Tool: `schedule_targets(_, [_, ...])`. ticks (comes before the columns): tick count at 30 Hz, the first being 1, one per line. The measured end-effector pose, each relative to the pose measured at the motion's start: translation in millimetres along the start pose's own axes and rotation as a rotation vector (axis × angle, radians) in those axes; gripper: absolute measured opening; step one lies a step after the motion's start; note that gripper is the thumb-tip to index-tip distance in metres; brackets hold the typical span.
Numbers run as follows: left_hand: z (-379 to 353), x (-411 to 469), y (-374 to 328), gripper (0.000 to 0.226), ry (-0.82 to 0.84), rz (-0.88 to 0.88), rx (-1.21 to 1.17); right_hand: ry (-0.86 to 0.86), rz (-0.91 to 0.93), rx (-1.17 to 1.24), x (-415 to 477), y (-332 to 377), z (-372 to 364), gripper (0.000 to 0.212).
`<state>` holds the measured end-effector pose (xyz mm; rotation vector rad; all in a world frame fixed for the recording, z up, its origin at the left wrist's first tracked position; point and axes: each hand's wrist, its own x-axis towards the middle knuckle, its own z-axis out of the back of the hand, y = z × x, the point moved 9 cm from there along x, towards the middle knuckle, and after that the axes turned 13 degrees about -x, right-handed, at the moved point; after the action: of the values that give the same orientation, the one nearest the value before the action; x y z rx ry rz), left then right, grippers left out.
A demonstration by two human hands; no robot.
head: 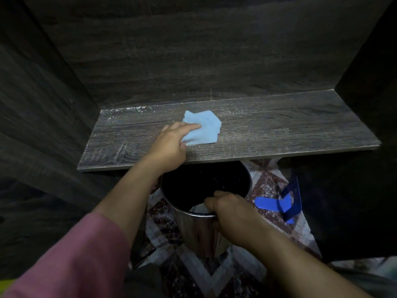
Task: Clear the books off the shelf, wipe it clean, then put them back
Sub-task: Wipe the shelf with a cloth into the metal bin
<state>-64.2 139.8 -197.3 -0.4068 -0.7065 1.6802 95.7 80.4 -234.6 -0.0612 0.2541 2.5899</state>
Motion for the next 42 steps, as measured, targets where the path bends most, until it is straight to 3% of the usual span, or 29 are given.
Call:
schedule_targets(15, [-14.8, -39.5, -34.1, 0.056, 0.249, 0.002, -0.208, 0.028, 0.001, -0.042, -2.8, 0.3, -3.2, 0.026])
schedule_targets(19, [-3.2, -43.4, -30.2, 0.055, 0.33, 0.054, -0.356, 0.041, 0.015, -0.045, -2.8, 2.5, -4.1, 0.03])
schedule_targets(21, [14.7, -37.6, -20.6, 0.052, 0.194, 0.068, -0.443, 0.035, 0.013, -0.048, -3.4, 2.9, -2.0, 0.03])
schedule_targets(23, [34.7, -32.4, -4.0, 0.053, -0.055, 0.105, -0.521, 0.037, 0.014, -0.048, -3.9, 3.8, -0.8, 0.028])
schedule_targets(26, [46.6, -29.9, 13.8, 0.051, -0.256, 0.126, -0.313, 0.04, 0.015, -0.04, -3.4, 4.7, -0.8, 0.027])
schedule_targets(29, [34.2, -25.9, 25.9, 0.053, -0.136, 0.11, 0.078, 0.041, 0.012, -0.044, -2.4, 4.8, -2.4, 0.025])
schedule_targets(31, [28.1, -25.7, 26.5, 0.047, -0.097, 0.103, 0.156, 0.048, 0.013, -0.046, -1.9, 5.5, -3.3, 0.024])
schedule_targets(36, [12.4, -35.8, -5.1, 0.037, -0.028, -0.027, 0.117, 0.059, 0.021, -0.036, -0.8, 8.2, -6.5, 0.023])
schedule_targets(42, [21.9, -46.6, -14.8, 0.027, 0.121, 0.039, -0.122, 0.1, 0.033, 0.049, 6.2, 14.1, -11.7, 0.022])
